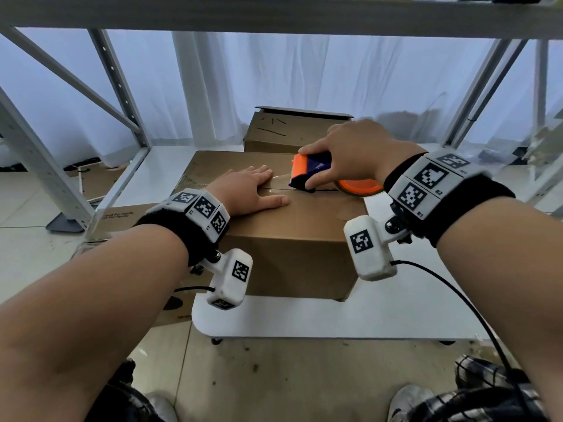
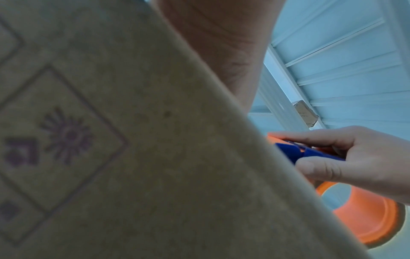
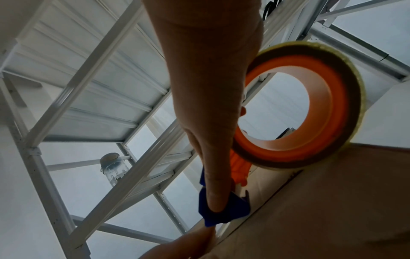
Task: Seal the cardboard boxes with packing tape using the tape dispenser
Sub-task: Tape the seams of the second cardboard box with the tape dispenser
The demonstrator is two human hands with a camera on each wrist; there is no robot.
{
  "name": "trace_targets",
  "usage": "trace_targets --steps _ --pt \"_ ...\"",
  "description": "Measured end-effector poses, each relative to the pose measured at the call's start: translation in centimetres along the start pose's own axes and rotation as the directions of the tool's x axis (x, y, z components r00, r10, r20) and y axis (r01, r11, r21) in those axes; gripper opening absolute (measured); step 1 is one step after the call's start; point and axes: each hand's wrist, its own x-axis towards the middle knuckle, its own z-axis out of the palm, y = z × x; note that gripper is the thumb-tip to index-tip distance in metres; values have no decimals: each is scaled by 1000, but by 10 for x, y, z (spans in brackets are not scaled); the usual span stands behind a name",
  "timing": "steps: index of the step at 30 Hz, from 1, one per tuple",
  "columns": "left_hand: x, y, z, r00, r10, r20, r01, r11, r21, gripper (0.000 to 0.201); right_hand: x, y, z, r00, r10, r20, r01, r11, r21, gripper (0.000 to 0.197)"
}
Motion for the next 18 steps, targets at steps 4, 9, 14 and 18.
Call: trace_targets --steps 4,9,14,18 --pt "1 0 4 999 -25 20 24 999 26 88 -2 3 0 1000 1 -2 -1 1000 13 76" --pt "-2 2 9 999 -31 32 31 999 22 85 -8 11 1 1000 -3 24 3 1000 -17 70" --pt "-1 0 8 998 -40 46 39 999 11 83 -17 27 3 998 41 38 -41 999 -13 67" --pt "-3 3 6 997 -47 64 45 999 22 82 -19 30 11 997 53 52 -58 994 95 65"
